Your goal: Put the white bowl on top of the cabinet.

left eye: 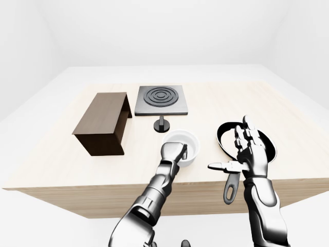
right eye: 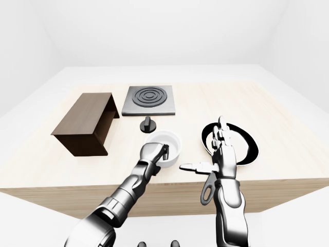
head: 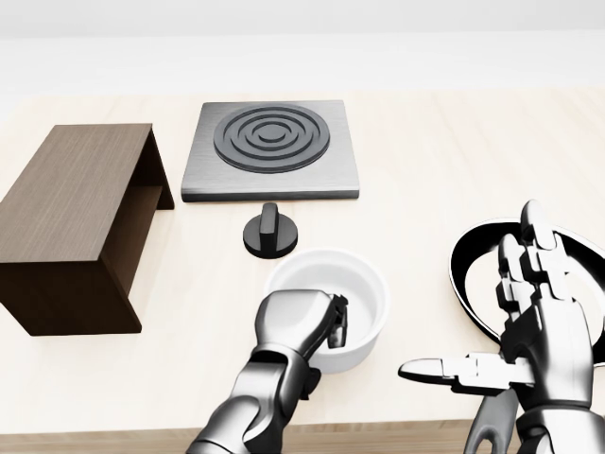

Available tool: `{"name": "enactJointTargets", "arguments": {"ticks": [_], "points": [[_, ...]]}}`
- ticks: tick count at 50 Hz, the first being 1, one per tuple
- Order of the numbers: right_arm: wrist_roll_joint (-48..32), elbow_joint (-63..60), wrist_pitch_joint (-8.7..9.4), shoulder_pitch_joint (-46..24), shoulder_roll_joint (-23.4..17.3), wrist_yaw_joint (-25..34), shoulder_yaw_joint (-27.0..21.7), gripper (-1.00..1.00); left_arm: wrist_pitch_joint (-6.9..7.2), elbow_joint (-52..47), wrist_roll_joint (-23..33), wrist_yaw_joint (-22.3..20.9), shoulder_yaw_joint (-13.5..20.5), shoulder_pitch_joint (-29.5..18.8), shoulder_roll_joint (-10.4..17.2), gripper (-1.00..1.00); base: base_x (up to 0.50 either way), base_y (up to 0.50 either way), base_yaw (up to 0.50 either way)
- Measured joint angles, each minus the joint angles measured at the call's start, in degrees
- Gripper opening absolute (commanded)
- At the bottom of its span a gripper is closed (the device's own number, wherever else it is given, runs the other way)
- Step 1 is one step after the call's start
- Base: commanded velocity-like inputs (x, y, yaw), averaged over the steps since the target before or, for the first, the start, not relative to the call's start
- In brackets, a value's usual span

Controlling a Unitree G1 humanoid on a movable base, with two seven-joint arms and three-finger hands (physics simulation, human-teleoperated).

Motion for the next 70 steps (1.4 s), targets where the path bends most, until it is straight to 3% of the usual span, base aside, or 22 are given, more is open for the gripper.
{"name": "enactJointTargets", "arguments": {"ticks": [11,29,48,59,70], "points": [[-0.4,0.1,0.00,0.4,0.2,0.2,0.4,1.00,0.00,-5.3,2.7,-5.1,0.3,1.6,0.8,-1.00,0.00,0.00,0.00],[-0.8,0.7,0.00,0.4,0.3,0.2,0.9,1.00,0.00,-12.3,4.0,-8.6,0.9,2.8,1.5,-1.00,0.00,0.00,0.00],[-1.6,0.3,0.00,1.3,0.6,0.4,1.7,1.00,0.00,-25.9,7.1,-15.9,1.8,3.4,2.4,-1.00,0.00,0.00,0.00],[-2.0,0.2,0.00,1.8,0.8,0.5,2.2,1.00,0.01,-25.5,6.7,-19.1,3.9,-0.6,4.2,-1.00,0.00,0.00,0.00],[-2.4,0.3,0.00,2.1,1.0,0.6,2.6,1.00,0.01,-18.0,0.2,-18.0,6.6,-8.6,7.3,-1.00,0.00,0.00,0.00]]}}
